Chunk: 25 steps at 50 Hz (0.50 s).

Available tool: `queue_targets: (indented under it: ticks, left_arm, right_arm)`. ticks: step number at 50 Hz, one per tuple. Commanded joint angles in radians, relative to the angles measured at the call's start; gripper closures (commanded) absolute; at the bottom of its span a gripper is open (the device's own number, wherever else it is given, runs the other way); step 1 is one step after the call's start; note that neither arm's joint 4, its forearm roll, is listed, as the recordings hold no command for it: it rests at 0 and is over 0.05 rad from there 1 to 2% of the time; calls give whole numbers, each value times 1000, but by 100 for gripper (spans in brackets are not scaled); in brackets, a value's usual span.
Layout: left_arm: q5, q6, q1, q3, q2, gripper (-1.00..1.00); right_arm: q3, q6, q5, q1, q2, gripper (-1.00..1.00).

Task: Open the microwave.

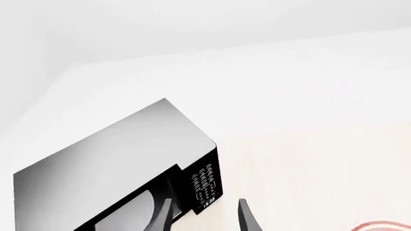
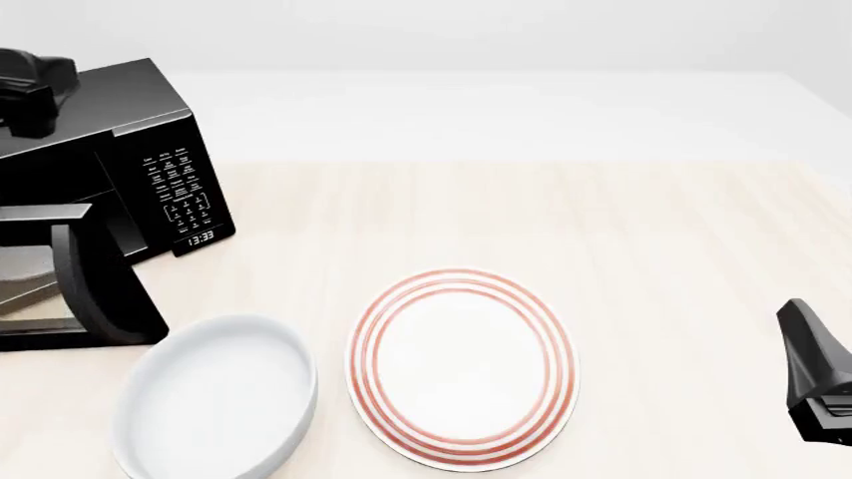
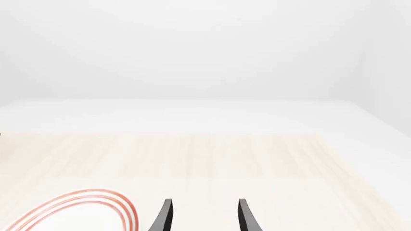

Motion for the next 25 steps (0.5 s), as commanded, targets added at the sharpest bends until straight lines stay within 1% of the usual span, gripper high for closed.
queue_targets:
  ticks: [1,9,12,16,25]
  left_arm:
    - [47,-8,9,-13,42,-100]
    - [78,-3,8,-31,103,-100]
    - [93,9,14,-42,119,-100]
    - [126,17,6,-76,128,-100]
    - [152,25,10,-92,177,-100]
  right_arm:
    - [0,0,0,0,0,-100]
    - [0,0,0,0,0,-100]
    - [0,0,0,0,0,-100]
    - [0,0,0,0,0,-100]
    - [0,0,0,0,0,-100]
